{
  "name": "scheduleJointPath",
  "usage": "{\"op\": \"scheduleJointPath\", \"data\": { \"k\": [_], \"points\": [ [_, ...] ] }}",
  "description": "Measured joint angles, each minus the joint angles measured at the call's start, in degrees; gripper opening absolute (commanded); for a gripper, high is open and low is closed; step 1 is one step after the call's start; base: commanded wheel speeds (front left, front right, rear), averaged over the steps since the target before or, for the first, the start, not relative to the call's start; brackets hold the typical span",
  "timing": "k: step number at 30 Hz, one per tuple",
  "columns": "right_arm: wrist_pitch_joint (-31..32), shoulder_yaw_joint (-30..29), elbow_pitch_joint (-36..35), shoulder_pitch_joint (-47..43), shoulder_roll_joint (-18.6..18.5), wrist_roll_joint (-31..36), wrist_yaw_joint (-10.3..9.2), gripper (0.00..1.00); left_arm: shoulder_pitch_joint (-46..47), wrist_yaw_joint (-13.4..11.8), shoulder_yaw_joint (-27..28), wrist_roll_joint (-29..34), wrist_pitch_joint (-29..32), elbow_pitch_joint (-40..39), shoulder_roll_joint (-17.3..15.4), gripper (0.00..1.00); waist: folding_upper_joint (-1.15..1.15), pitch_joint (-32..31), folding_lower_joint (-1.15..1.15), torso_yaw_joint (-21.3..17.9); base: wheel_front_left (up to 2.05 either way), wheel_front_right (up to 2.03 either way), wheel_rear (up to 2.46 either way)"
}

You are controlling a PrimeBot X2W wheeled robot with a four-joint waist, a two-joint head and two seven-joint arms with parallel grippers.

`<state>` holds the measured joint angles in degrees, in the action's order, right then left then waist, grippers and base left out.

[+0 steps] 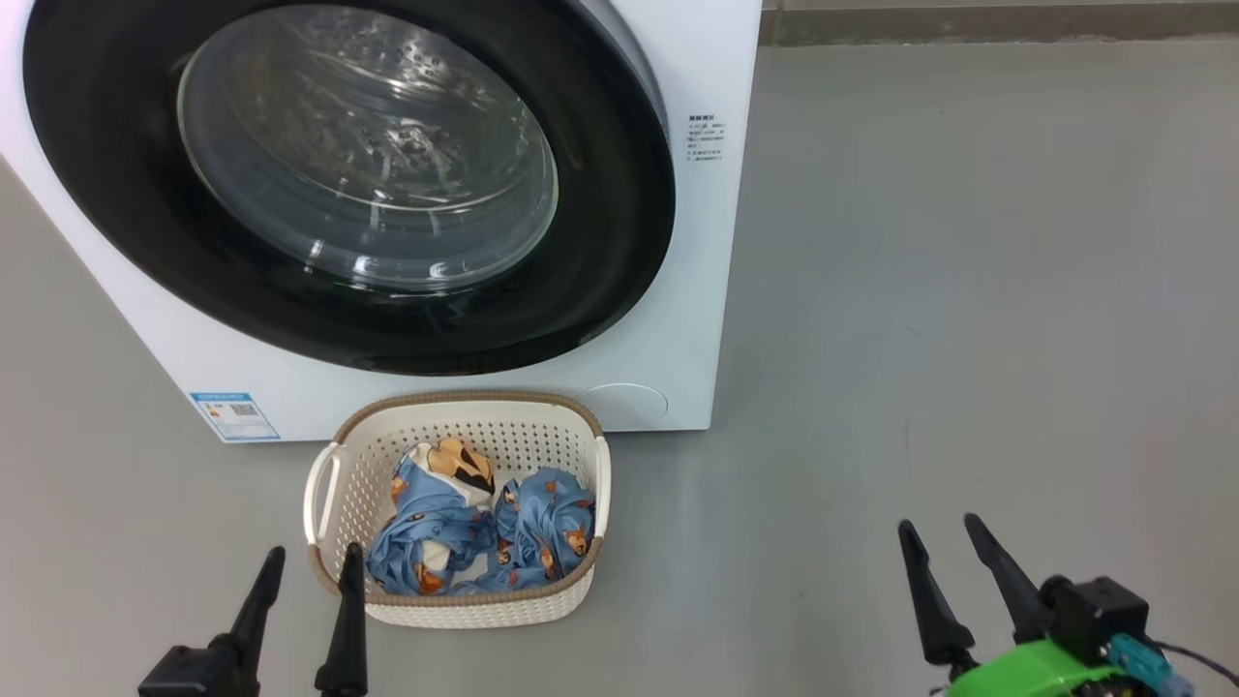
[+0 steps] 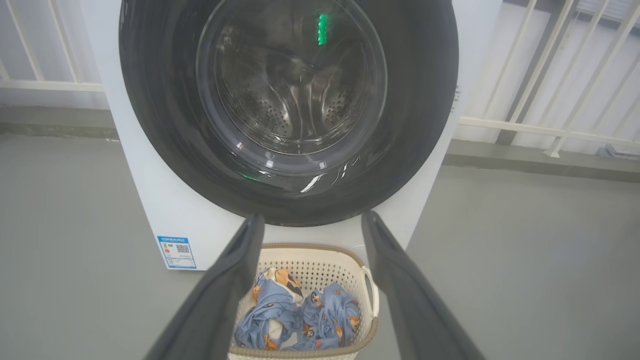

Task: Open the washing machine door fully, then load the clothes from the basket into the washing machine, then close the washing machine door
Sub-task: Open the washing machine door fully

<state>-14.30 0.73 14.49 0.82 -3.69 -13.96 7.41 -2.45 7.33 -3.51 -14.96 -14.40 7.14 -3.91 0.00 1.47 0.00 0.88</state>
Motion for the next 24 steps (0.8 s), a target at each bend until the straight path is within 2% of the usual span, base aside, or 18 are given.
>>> {"op": "scheduleJointPath", "data": {
  "k": [2, 8, 18, 24],
  "points": [
    [0.0, 0.6, 0.0, 1.1, 0.0, -1.0, 0.00, 0.00, 0.0, 0.0, -0.1, 0.0, 0.0, 0.0, 0.0, 1.00, 0.00, 0.1, 0.00, -0.1, 0.00, 0.00, 0.00],
    [0.0, 1.2, -0.1, 5.7, 0.0, -5.8, 0.00, 0.00, 0.1, 0.0, -0.6, 0.0, 0.0, 0.0, 0.1, 1.00, 0.00, 0.9, 0.00, 0.1, 0.00, 0.00, 0.00],
    [0.0, 0.8, 0.8, 16.8, 0.1, -25.9, 0.00, 0.00, 2.0, 0.0, -1.1, -0.1, 0.0, 0.1, 0.0, 1.00, 0.00, 3.4, 0.00, 0.9, 0.00, 0.00, 0.00],
    [-0.2, 3.5, 3.0, 25.3, -1.4, -34.5, 0.00, 0.00, 4.6, 0.0, -2.4, -0.5, 0.0, 0.1, 0.0, 1.00, 0.00, 5.8, 0.00, 1.6, 0.00, 0.00, 0.00]
  ]
}}
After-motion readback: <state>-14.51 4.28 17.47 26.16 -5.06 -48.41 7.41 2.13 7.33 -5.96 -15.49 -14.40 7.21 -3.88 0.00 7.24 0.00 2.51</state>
